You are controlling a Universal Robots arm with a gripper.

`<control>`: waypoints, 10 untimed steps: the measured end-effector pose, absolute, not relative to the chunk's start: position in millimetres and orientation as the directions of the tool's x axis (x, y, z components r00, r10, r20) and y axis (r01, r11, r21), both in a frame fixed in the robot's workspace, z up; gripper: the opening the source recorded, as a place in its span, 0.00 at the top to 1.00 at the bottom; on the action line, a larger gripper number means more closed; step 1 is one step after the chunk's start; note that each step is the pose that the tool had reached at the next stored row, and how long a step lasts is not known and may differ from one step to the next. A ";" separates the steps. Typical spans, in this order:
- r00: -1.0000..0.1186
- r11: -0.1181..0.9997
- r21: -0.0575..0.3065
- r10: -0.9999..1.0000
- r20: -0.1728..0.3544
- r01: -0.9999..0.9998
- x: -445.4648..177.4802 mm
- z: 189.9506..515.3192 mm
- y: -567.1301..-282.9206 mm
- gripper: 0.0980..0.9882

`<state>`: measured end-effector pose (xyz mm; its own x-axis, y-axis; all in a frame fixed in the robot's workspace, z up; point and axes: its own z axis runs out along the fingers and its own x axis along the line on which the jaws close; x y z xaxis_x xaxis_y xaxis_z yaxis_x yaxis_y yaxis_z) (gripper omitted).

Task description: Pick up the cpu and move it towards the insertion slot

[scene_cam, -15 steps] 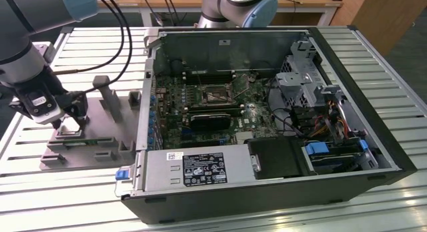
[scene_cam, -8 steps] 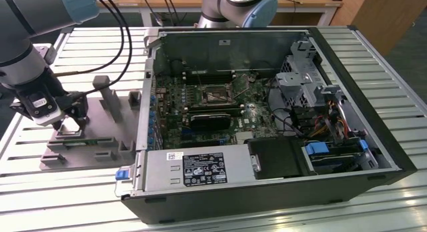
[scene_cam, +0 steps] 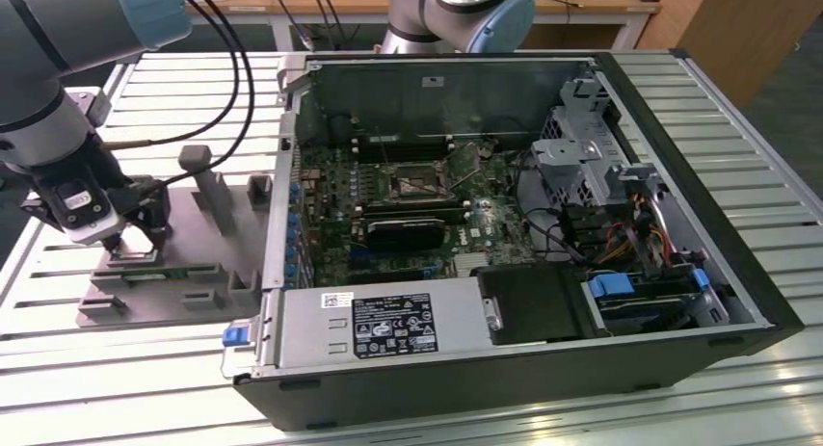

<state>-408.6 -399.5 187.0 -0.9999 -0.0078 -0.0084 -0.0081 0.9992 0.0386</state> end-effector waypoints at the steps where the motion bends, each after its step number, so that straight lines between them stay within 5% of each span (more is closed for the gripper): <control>1: -1.000 0.999 0.039 -0.007 -0.008 -0.008 -408.7 186.2 -399.5 0.45; 10: -1.000 0.999 0.039 -0.007 -0.008 -0.007 -408.7 184.4 -399.4 0.45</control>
